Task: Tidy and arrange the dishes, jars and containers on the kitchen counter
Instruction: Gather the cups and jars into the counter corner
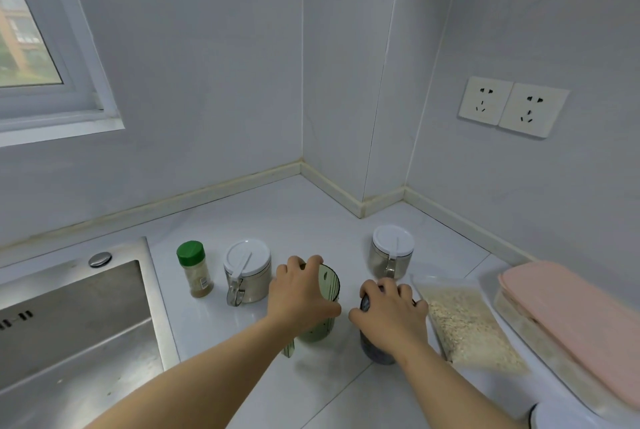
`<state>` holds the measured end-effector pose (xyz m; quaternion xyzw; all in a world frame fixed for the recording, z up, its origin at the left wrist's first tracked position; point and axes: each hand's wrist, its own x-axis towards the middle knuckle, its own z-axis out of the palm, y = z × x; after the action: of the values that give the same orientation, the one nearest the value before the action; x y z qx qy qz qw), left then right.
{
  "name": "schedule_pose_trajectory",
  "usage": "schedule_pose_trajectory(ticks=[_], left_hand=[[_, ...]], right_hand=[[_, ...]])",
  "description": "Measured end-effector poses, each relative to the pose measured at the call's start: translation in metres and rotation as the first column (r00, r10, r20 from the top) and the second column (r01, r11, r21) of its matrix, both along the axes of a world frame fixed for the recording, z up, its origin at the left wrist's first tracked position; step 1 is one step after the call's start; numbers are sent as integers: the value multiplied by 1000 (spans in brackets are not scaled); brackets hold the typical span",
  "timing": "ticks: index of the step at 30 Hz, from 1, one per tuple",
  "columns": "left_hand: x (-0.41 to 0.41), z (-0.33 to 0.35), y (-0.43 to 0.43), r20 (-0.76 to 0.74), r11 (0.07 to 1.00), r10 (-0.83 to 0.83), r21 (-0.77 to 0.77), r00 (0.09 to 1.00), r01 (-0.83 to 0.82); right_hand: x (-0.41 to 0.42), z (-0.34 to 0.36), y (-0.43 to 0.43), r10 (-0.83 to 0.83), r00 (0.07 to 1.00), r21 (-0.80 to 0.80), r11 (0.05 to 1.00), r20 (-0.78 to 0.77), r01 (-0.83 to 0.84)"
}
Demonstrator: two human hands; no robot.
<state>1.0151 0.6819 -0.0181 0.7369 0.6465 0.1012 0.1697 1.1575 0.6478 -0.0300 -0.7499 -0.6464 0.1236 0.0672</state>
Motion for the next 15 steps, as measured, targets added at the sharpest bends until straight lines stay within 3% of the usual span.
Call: schedule_pose_trajectory(ticks=[10,15], left_hand=[[2,-8,-1,-66,995,10,103,998,-3],[-5,-7,-7,-28,980,-92,173,995,95]], right_hand=[[0,0,0,-11,1000,10,1000,3,11],[0,-2,-1,-33,999,40,999,-3,33]])
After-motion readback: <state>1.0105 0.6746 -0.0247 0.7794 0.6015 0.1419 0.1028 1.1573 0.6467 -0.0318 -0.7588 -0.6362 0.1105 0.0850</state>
